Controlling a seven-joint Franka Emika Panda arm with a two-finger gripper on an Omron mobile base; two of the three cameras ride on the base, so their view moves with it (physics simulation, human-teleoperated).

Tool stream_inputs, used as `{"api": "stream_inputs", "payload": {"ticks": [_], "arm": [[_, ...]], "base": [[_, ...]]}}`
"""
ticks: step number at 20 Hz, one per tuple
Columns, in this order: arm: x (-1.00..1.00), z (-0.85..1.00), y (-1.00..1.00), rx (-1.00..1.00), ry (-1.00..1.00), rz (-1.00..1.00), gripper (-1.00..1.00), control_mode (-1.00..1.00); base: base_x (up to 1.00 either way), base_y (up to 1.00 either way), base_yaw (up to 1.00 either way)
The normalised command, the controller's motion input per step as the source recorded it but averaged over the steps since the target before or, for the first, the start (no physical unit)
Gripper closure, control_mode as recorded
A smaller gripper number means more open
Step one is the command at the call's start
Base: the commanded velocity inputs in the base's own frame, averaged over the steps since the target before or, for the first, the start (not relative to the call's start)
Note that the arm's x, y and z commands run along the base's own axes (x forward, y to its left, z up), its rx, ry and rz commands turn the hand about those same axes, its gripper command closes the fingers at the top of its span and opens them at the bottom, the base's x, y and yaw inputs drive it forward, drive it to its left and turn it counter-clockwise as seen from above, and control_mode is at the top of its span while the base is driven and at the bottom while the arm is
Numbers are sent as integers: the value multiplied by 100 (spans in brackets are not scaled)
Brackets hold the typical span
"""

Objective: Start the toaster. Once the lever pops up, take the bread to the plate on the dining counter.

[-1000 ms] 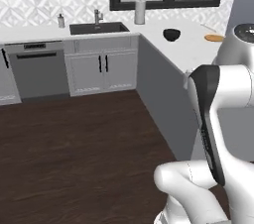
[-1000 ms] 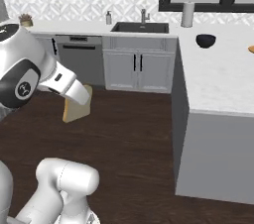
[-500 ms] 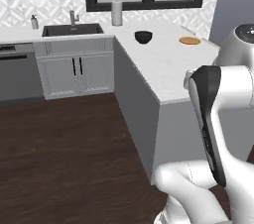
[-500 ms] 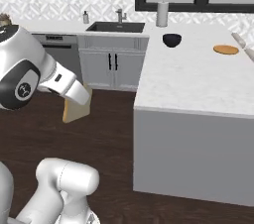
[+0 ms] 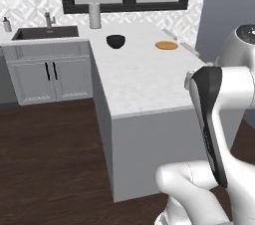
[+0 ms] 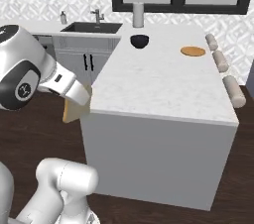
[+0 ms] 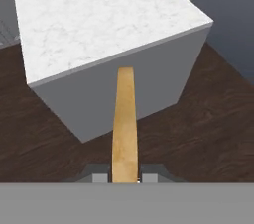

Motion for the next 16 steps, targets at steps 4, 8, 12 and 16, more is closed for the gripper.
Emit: {"api": "stream_inputs", "payload": {"ticks": [4,8,12,16], "arm": [[0,0,0,0,0,0,100,100],[0,0,0,0,0,0,100,100],[0,0,0,0,0,0,100,100],[0,0,0,0,0,0,100,100]], "base": [[25,-100,9],[26,-100,10],[33,-100,14],[44,-100,23]]}}
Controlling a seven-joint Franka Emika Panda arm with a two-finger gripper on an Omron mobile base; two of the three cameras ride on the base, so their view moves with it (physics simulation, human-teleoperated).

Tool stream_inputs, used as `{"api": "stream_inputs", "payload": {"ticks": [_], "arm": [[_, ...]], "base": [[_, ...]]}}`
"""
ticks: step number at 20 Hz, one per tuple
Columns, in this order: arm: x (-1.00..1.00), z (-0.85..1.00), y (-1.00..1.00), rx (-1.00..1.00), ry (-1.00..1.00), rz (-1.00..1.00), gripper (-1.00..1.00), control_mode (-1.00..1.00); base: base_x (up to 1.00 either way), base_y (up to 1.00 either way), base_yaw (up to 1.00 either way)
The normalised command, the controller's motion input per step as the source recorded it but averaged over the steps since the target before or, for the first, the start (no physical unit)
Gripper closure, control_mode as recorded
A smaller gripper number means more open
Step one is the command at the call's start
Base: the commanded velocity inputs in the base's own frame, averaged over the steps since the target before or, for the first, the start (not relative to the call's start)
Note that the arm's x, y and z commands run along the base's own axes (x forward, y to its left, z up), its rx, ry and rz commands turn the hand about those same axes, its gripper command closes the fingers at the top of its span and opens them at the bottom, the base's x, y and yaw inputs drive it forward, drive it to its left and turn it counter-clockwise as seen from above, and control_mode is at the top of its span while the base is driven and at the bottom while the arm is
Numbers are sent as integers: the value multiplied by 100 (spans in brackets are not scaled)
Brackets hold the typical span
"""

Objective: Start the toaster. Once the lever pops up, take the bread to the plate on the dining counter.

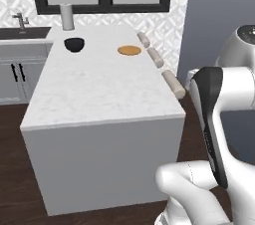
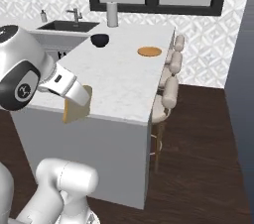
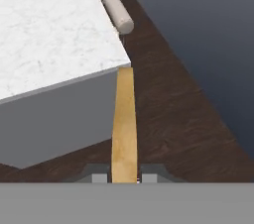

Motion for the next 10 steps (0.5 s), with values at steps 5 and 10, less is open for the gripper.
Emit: {"api": "stream_inputs", "payload": {"ticks": [5,10], "arm": [[0,0,0,0,0,0,100,100],[0,0,0,0,0,0,100,100]], "base": [[46,-100,30],[47,-100,35]]}}
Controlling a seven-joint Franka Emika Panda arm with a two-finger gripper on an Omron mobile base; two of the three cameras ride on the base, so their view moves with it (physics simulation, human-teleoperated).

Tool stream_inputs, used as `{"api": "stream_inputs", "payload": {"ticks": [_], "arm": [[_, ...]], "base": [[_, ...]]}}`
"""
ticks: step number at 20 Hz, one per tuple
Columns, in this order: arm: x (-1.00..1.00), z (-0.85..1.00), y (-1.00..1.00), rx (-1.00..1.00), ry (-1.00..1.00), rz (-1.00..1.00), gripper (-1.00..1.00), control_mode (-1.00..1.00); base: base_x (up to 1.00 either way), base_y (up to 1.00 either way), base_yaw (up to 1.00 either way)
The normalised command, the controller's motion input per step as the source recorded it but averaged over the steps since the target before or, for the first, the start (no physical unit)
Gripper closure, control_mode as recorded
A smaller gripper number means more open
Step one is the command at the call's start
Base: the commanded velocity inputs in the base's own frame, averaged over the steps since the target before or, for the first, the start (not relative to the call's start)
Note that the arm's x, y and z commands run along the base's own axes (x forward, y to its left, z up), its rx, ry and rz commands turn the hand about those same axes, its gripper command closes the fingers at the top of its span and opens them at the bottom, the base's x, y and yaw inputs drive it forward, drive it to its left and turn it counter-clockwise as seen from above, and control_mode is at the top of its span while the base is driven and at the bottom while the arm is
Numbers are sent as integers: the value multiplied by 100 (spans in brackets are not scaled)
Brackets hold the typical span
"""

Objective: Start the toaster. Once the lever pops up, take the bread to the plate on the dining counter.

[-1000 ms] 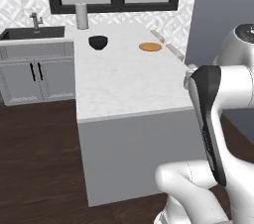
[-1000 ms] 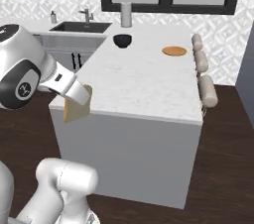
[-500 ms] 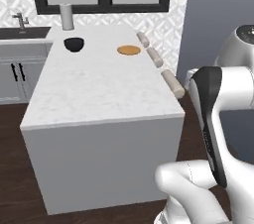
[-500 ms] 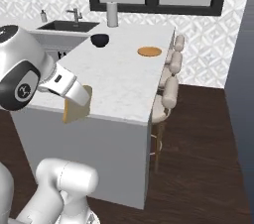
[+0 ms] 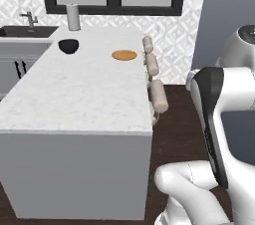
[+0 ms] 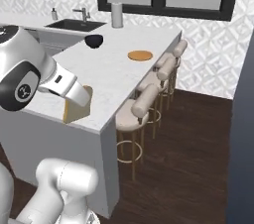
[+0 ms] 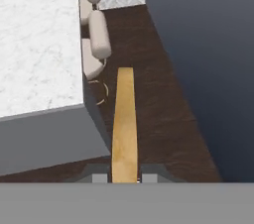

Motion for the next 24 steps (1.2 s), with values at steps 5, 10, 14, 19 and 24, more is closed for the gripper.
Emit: {"api": "stream_inputs", "payload": {"ticks": [5,10,14,19,24], "arm": [[0,0,0,0,0,0,100,100],[0,0,0,0,0,0,100,100],[0,0,0,0,0,0,100,100],[0,0,0,0,0,0,100,100],[0,0,0,0,0,0,100,100]], "base": [[50,-99,38],[50,-99,38],[50,-97,38],[44,-95,40],[43,-94,41]]}}
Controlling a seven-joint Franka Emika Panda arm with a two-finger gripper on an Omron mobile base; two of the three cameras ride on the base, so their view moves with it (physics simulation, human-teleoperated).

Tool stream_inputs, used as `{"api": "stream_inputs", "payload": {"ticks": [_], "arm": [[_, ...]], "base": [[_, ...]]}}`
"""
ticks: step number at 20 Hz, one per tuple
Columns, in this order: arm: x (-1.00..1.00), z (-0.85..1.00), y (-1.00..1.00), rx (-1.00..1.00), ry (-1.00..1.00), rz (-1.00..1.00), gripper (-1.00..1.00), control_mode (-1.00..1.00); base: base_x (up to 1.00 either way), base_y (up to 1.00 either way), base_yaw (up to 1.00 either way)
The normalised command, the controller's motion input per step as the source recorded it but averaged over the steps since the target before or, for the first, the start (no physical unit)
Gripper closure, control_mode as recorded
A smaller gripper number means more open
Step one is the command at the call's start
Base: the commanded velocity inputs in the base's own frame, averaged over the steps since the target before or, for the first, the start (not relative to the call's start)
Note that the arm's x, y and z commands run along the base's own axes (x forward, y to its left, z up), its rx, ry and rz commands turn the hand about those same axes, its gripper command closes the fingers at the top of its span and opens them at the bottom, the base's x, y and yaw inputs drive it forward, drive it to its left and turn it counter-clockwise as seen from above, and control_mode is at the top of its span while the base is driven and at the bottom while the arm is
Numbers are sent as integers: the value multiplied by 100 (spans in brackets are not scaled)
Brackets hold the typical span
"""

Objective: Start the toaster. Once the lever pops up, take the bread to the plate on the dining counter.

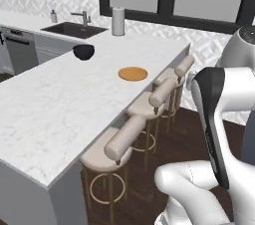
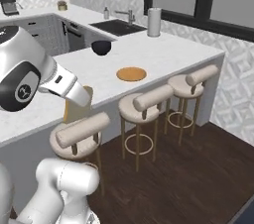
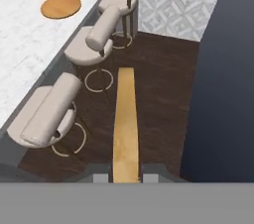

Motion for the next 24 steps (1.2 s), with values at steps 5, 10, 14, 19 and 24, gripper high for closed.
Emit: {"api": "stream_inputs", "payload": {"ticks": [5,10,14,19,24], "arm": [[0,0,0,0,0,0,100,100],[0,0,0,0,0,0,100,100],[0,0,0,0,0,0,100,100],[0,0,0,0,0,0,100,100],[0,0,0,0,0,0,100,100]], "base": [[42,-92,42],[35,-91,43],[34,-87,44],[38,-78,46],[24,-67,52]]}}
